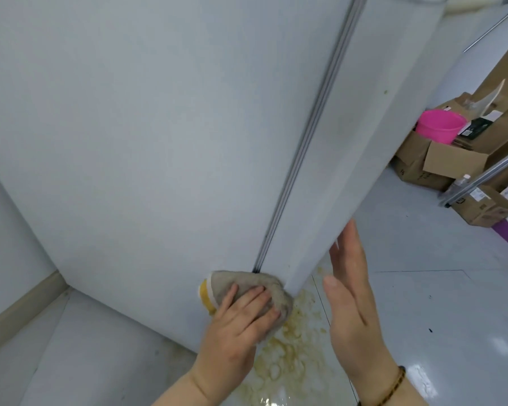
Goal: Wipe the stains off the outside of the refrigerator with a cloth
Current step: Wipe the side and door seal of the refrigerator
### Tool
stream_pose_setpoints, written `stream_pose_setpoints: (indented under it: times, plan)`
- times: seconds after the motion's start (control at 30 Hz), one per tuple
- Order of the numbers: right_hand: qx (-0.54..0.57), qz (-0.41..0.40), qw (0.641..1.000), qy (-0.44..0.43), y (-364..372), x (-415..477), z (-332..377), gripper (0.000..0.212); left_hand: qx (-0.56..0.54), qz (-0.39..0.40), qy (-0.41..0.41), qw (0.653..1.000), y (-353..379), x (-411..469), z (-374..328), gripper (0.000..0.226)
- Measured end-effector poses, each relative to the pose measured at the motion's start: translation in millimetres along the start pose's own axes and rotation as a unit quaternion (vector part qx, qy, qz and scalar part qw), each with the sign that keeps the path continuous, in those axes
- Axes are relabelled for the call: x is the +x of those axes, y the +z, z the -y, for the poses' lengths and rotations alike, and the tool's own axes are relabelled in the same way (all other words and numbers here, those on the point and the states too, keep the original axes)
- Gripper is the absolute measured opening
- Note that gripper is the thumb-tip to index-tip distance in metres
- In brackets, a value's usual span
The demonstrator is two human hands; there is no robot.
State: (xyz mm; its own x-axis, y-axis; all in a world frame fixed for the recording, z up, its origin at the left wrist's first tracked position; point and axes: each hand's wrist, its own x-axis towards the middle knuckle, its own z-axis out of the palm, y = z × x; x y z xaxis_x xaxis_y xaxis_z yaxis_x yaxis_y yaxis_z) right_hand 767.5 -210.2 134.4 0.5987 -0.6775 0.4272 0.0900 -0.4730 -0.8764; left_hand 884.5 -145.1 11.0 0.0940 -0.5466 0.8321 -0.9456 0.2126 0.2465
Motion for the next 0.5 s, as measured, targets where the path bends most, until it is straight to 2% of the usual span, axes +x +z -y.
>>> stream_pose_setpoints:
  times: [0.13, 0.23, 0.33, 0.5]
  plan:
    - [0.007, 0.005, 0.998, 0.06, 8.1, -16.9, -30.8, 0.067, -0.036, -0.061, -0.042, 0.997, -2.0, 20.8, -15.3, 0.032]
    - [0.023, 0.01, 0.995, 0.095, 11.2, -20.0, -40.8, 0.073, -0.044, -0.084, -0.03, 0.995, -10.1, 47.2, -16.6, 0.029]
    - [0.048, -0.001, 0.992, 0.115, 11.9, -19.3, -39.4, 0.076, -0.034, -0.078, -0.019, 0.996, -3.5, 36.2, -11.2, 0.03]
    - [0.032, -0.011, 0.992, 0.122, 13.8, -21.9, -40.4, 0.076, -0.076, -0.047, -0.087, 0.992, -10.7, 21.6, -26.4, 0.044]
